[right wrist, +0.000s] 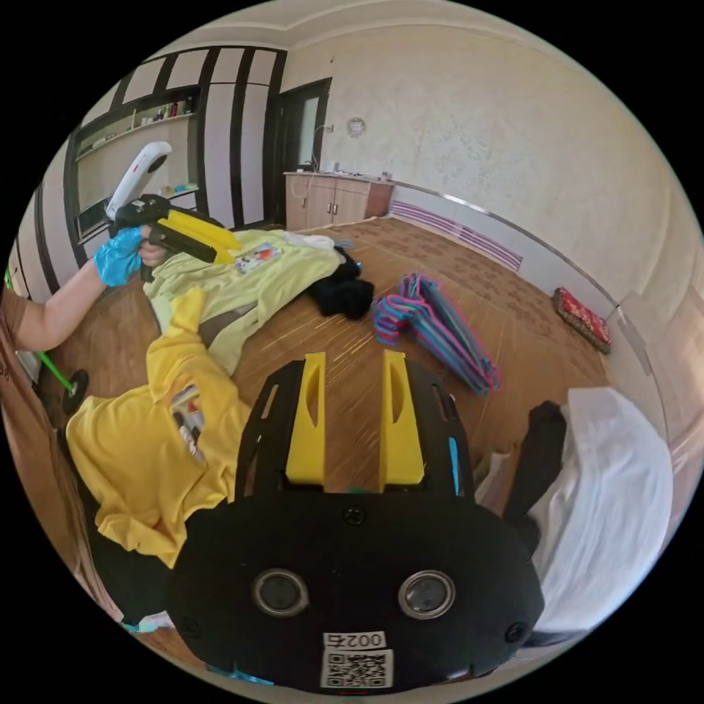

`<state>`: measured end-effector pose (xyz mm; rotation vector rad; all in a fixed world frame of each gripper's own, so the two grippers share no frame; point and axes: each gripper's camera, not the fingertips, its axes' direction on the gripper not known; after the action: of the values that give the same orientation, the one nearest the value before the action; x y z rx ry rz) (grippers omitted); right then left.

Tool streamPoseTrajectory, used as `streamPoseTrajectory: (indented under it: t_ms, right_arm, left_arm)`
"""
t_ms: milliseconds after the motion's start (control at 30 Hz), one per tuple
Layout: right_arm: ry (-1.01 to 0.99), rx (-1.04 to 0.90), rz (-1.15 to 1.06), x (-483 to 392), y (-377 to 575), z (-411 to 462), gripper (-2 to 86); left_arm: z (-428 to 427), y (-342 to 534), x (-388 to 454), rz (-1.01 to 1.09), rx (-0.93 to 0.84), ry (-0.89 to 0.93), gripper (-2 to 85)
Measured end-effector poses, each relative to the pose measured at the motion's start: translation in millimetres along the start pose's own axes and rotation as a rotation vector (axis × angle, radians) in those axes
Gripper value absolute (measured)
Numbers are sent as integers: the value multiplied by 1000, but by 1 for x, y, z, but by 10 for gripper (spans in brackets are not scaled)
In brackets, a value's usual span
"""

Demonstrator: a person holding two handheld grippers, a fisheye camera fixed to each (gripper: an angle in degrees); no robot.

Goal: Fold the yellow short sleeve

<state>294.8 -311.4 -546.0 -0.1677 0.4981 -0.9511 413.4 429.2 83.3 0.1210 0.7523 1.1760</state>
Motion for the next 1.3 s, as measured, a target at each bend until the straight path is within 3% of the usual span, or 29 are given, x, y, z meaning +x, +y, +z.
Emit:
streamPoseTrajectory:
  t_ms: [333, 500, 667, 833, 1167, 1300]
  right_arm:
    - [-165, -146, 7, -93, 120, 44, 161]
    - [-110, -206, 1, -122, 139, 75, 167]
    - [-81, -202, 116, -127, 148, 92, 138]
    - [-127, -179, 143, -131, 152, 81, 55]
    - [119, 85, 157, -120, 118, -33, 40]
    - [143, 53, 176, -100, 95, -29, 42]
  left_arm:
    - [-22, 148, 32, -27, -139, 50, 125]
    - [-11, 181, 64, -6, -202, 7, 148]
    - [18, 185, 84, -9, -218, -103, 135]
    - [21, 178, 93, -56, -187, -222, 57]
    - [-96, 108, 88, -84, -33, -375, 10]
    - [-98, 70, 61, -84, -44, -341, 19]
